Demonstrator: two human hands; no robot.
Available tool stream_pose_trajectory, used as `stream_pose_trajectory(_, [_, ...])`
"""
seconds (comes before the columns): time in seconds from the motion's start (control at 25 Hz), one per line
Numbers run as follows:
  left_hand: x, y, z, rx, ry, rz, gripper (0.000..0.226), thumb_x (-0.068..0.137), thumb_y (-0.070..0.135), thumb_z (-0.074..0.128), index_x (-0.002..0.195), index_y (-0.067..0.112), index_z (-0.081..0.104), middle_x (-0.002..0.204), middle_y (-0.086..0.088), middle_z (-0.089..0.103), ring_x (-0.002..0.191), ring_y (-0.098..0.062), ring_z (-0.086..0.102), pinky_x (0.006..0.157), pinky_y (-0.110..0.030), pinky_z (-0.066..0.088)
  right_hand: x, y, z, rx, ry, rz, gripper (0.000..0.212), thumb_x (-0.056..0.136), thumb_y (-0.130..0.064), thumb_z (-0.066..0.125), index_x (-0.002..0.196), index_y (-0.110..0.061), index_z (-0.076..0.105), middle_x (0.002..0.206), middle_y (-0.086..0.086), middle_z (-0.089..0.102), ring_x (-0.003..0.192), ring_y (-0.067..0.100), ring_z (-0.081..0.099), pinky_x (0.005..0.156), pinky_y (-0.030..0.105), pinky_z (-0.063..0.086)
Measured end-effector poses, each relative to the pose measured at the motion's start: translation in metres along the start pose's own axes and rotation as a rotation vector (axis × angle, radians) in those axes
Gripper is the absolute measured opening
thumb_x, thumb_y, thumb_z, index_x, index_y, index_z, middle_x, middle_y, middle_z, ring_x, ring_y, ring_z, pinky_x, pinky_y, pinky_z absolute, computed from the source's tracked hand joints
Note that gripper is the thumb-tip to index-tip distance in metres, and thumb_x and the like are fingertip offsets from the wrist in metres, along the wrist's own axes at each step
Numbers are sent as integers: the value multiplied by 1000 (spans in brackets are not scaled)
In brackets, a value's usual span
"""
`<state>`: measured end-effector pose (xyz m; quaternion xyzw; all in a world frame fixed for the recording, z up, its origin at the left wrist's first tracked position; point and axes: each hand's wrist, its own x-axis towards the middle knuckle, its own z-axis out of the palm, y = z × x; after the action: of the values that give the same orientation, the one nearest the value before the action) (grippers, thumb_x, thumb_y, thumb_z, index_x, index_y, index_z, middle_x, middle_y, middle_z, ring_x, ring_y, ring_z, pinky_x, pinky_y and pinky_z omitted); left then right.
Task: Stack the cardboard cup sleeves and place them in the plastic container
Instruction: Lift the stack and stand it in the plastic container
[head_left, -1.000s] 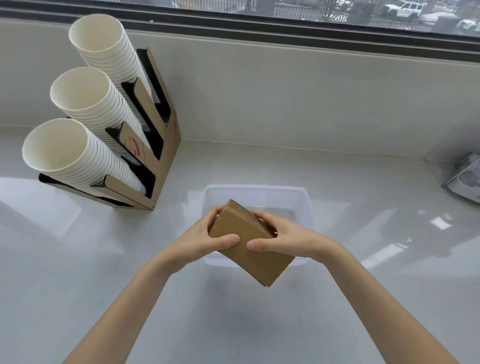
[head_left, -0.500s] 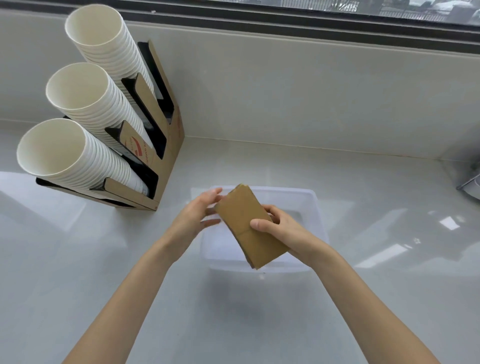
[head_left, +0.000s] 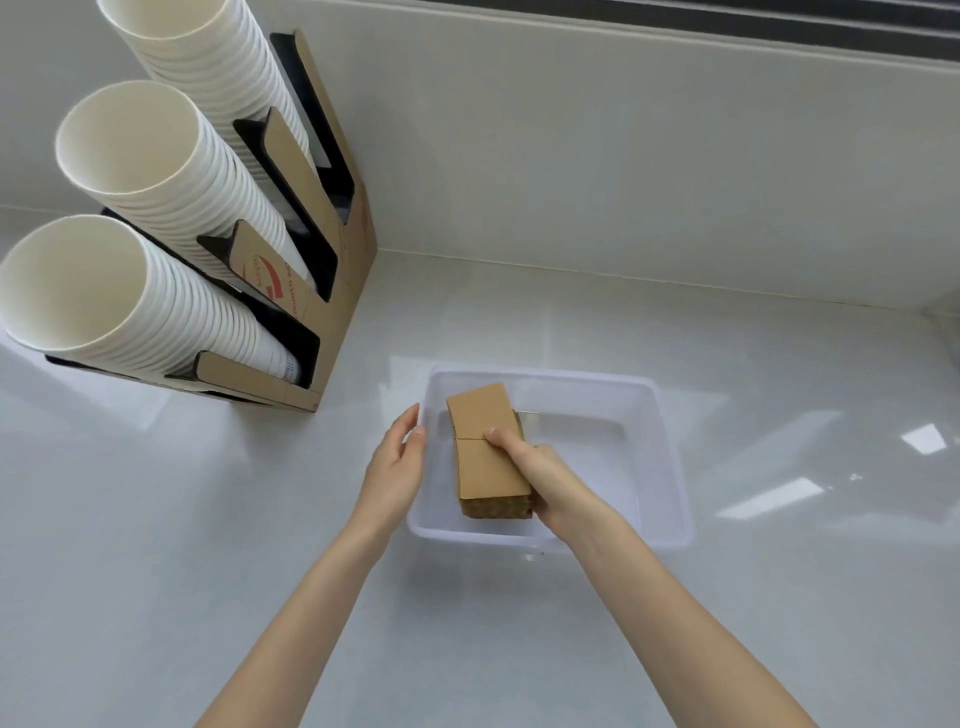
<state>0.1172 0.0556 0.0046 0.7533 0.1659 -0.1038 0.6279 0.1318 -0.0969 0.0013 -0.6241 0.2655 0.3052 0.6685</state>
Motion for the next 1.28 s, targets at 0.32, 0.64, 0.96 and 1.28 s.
stream_pose_trajectory(0.32, [2, -9, 6, 10, 8, 38, 42, 96, 30, 28, 137, 23, 32, 142, 2, 40, 113, -2, 36, 93, -21, 31, 12, -1, 30, -126, 13, 12, 60, 80, -45, 55, 125, -7, 42, 123, 11, 53, 104, 24, 57, 76, 32, 52])
stream_pose_trajectory(0.64, [4, -11, 4, 24, 3, 60, 42, 96, 31, 28, 136, 23, 34, 143, 5, 39, 115, 1, 34, 95, -18, 27, 17, -1, 25, -363, 80, -24, 76, 80, -60, 46, 136, -10, 33, 139, 9, 23, 133, 26, 26, 112, 38, 26])
stream_pose_trajectory(0.96, [4, -12, 6, 12, 15, 59, 41, 96, 29, 28, 136, 23, 35, 142, 3, 41, 117, -3, 38, 94, -20, 31, 18, 2, 32, -269, 16, -23, 72, 80, -61, 41, 136, -16, 37, 140, 5, 33, 130, 25, 36, 111, 42, 31])
stream_pose_trajectory(1.28, [7, -13, 8, 70, 38, 84, 42, 96, 28, 27, 138, 20, 31, 145, 0, 37, 119, -4, 34, 95, -19, 28, 15, -2, 30, -383, -15, -40, 69, 86, -58, 34, 141, -18, 25, 146, 5, 23, 133, 25, 30, 112, 43, 28])
